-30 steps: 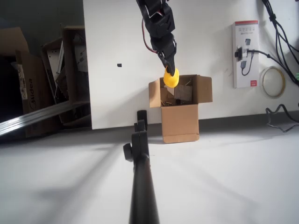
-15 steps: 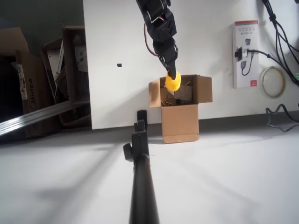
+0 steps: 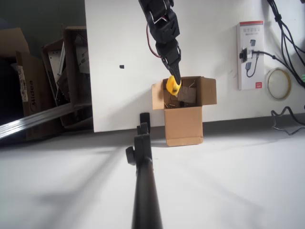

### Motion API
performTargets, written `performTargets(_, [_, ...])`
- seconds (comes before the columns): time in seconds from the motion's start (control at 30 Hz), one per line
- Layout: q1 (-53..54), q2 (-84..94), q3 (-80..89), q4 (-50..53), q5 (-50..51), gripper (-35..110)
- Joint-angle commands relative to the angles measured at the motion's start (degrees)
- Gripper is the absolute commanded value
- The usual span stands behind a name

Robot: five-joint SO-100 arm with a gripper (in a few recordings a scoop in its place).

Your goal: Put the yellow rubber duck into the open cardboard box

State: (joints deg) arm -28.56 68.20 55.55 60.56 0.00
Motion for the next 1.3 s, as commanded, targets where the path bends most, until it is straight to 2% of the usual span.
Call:
performTargets(0.0, [0.53, 0.44, -2.72, 0.26, 0.18, 25])
performTargets(0.17, [0.62, 0.62, -2.72, 0.53, -0.09, 21])
performTargets(0.33, [1.23, 1.93, -2.72, 1.67, 0.18, 6])
performTargets(0.47, [1.76, 3.43, -2.72, 3.08, 0.18, 0])
performTargets(0.97, [3.69, 14.85, -2.72, 12.83, -0.97, -1])
performTargets(1.27, [12.92, 24.96, -2.29, 22.06, -3.08, 0])
